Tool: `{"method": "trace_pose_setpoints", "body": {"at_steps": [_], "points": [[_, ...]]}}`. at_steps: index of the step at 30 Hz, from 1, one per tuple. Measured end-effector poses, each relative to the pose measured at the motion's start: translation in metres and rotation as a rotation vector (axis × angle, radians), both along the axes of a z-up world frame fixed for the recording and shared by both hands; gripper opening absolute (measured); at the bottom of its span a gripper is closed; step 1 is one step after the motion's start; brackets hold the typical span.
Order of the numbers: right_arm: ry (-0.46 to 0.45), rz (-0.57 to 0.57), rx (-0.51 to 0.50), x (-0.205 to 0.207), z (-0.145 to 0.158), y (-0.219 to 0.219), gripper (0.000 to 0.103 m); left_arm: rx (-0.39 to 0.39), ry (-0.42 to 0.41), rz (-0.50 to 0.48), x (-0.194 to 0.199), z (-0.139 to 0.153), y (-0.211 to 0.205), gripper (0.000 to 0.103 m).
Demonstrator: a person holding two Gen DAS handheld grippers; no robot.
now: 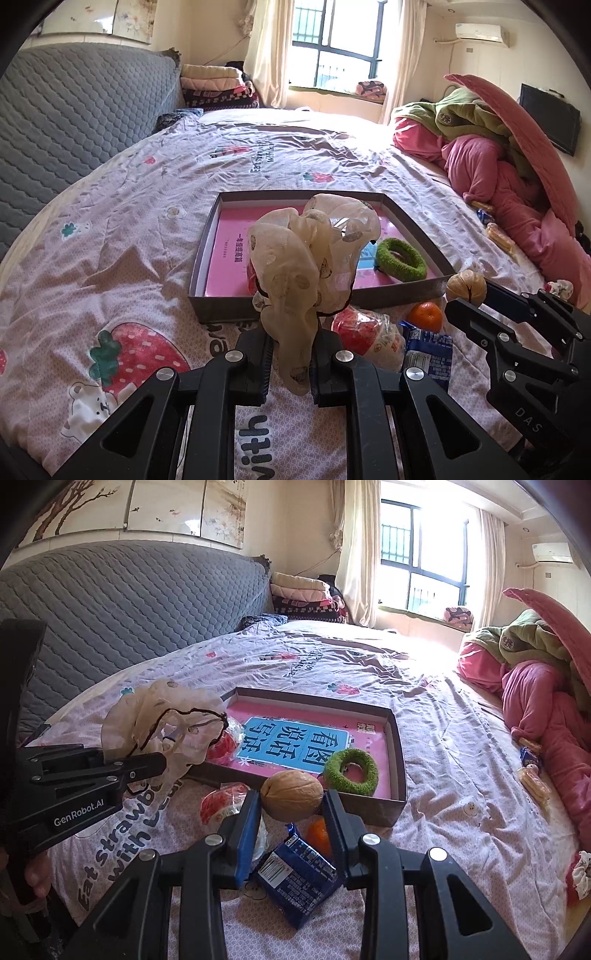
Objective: Organize objects
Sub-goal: 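Carry the bag and the walnut toward the pink tray with both tools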
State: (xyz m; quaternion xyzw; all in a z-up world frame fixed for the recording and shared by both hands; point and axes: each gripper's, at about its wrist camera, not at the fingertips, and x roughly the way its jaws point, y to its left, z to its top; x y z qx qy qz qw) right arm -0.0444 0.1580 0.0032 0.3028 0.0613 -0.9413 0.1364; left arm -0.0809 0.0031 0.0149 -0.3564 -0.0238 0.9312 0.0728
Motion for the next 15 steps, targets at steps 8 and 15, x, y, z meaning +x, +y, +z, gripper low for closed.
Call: {"method": "trace_pose_setpoints", "body": {"at_steps": [8,15], "points": [[0.029,-0.034,-0.008,-0.014,0.009,0.016,0.035,0.013,0.006,0.014,-0.015,0.014,-0.004,0.016],[0.044,-0.052,-0.017,-0.027,0.017,0.026,0.035,0.026,0.013,0.034,-0.030,0.022,-0.011,0.016]]}}
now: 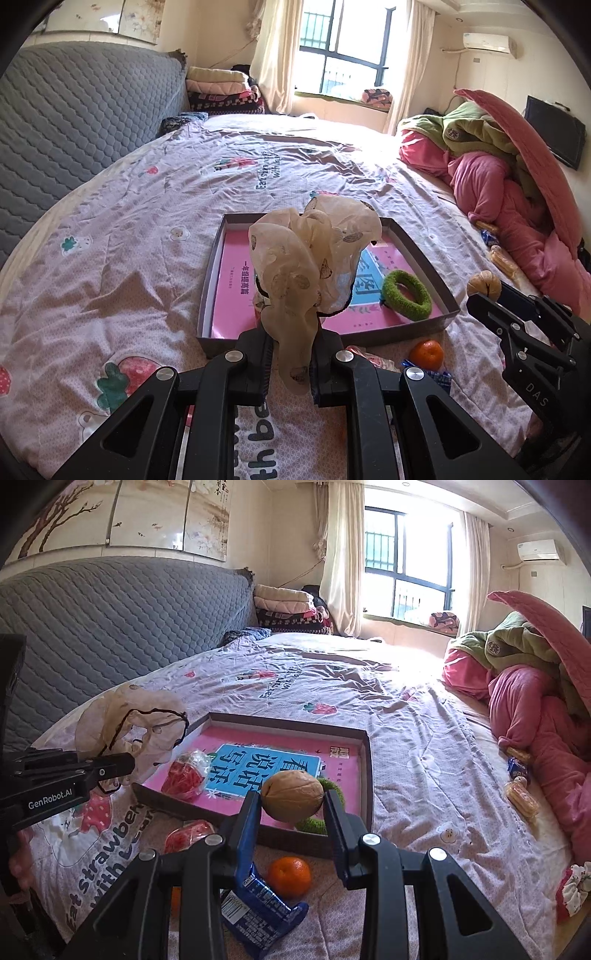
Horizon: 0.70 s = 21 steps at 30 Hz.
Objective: Organize objects
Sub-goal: 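Carry the bag and the walnut toward the pink tray with both tools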
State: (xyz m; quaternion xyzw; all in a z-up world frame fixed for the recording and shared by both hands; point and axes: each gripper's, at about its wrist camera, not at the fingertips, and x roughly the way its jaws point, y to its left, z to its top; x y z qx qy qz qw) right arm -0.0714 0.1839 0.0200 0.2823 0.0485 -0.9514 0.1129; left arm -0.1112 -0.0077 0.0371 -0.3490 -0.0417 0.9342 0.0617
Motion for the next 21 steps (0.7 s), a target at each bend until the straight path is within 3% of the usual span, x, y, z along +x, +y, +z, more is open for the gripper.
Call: {"method": "trace_pose_setpoints", "body": {"at_steps": [8,21], "points": [[0.008,0.010,0.004,-0.016,0.003,-0.002,0.035,0.003,0.001,0.059,-0.017,0.001,-0.024,0.016],[-0.018,0.008,0.020,-0.035,-0.005,-0.002,0.035,-0.009,-0.070,0.101,-0.043,-0.037,-0.040,0.016]]}}
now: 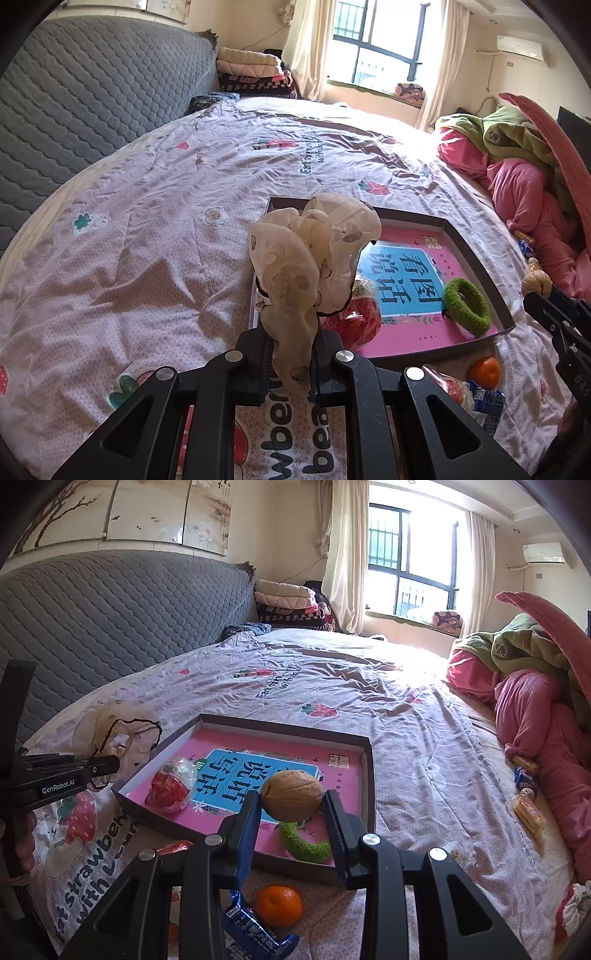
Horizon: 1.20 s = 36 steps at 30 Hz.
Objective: Organize objects
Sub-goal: 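Carry the bag and the walnut toward the pink tray with both tools, then lower the bag into the tray with the left tool while the right tool holds the walnut above it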
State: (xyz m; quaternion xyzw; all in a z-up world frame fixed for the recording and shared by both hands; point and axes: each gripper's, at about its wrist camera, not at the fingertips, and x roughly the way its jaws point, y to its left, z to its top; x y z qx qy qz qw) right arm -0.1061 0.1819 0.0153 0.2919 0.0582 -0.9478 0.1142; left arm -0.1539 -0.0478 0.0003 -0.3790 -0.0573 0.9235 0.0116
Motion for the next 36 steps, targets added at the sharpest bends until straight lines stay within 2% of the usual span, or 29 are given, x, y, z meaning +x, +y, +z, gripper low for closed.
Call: {"method": "trace_pose_setpoints", "body": {"at_steps": [14,36], "points": [[-0.026,0.005,0.025,-0.012,-0.013,-0.007,0.035,0.006,-0.040,-0.020,-0.027,-0.025,0.005,0.016],[-0.114,-0.034,0.049,-0.044,-0.040,-0.002,0.035,0.044,-0.069,-0.135,-0.037,-0.045,0.030,0.016]]}}
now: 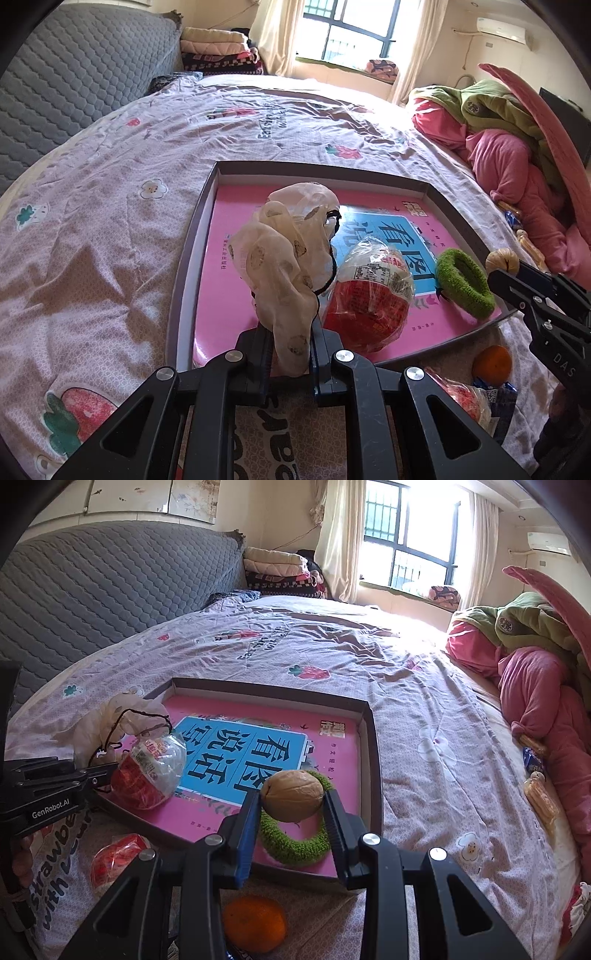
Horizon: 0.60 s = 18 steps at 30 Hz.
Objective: Organize objects
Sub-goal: 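Lower the bag into the tray with the left tool while the right tool holds the walnut above it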
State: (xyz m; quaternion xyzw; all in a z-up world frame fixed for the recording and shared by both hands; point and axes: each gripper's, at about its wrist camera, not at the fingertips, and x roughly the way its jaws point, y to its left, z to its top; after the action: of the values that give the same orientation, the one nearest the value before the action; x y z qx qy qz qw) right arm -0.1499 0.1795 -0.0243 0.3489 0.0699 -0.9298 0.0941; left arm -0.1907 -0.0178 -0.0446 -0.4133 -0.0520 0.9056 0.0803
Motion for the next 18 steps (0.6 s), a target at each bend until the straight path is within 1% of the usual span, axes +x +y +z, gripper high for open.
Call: {"method": "trace_pose_setpoints", "body": {"at_steps": [4,8,15,18], "points": [[0.016,0.049,-0.010,0.000,0.003,-0.009,0.035,0.003,0.002,-0.010,0.000,0.000,0.002,0.016],[0.015,0.080,0.008,-0.004,0.001,-0.022,0.035,0.007,0.002,-0.011,0.000,0.000,0.002,0.016],[0.002,0.143,0.022,-0.008,-0.005,-0.038,0.035,0.016,-0.001,-0.006,-0.002,0.000,-0.001,0.016],[-0.026,0.170,0.006,-0.012,-0.009,-0.042,0.035,0.015,0.001,-0.004,-0.002,0.000,-0.003,0.016]]}}
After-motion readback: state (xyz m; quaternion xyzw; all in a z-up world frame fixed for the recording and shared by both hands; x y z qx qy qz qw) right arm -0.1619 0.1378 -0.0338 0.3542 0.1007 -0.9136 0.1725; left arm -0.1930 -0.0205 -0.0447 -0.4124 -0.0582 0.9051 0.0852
